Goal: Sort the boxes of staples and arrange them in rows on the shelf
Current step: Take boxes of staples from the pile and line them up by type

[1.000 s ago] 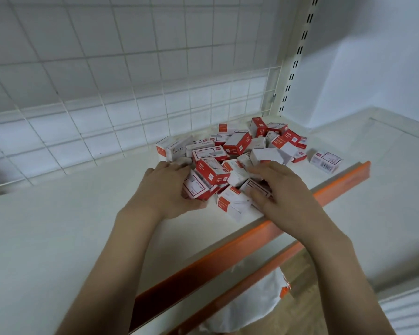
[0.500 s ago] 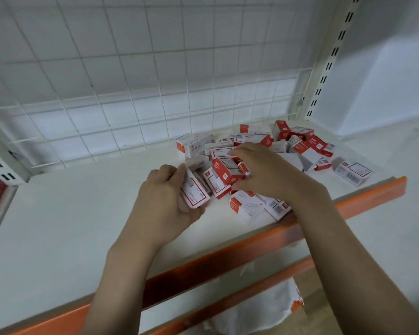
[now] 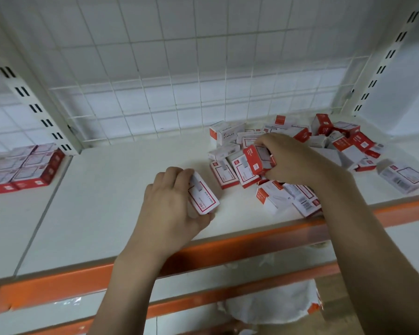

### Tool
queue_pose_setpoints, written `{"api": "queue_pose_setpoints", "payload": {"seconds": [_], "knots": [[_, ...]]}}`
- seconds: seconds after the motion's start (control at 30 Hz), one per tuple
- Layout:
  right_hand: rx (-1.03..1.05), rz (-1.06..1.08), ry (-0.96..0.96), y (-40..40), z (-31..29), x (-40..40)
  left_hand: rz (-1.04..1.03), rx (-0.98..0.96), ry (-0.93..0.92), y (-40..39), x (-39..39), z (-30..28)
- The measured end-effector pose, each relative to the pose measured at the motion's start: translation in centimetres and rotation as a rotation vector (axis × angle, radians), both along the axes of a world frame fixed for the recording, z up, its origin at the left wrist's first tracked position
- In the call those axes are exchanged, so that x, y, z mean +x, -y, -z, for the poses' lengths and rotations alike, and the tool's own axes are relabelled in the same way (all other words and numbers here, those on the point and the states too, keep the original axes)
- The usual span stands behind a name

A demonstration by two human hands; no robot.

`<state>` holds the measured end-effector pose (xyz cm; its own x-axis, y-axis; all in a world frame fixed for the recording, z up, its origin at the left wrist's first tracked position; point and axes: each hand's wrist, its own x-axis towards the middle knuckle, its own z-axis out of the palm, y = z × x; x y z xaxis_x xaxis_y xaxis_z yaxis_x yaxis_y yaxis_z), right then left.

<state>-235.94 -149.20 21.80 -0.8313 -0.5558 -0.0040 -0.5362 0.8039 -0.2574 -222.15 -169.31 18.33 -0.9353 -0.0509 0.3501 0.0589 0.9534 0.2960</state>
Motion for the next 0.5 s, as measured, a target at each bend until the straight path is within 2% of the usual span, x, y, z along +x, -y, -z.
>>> {"api": "queue_pose_setpoints", "payload": {"seconds": [0.27,0.5], "knots": [[-0.251,-0.024,-0.132,2.9,0.5,3.6,-0.051,0.070,-0.067,3.1,3.0,-0.1],[-0.343,-0.098,-0.161,9.1,0.8,8.8,-0.085,0.136,-0.073,7.5,6.2,-0.6]]}}
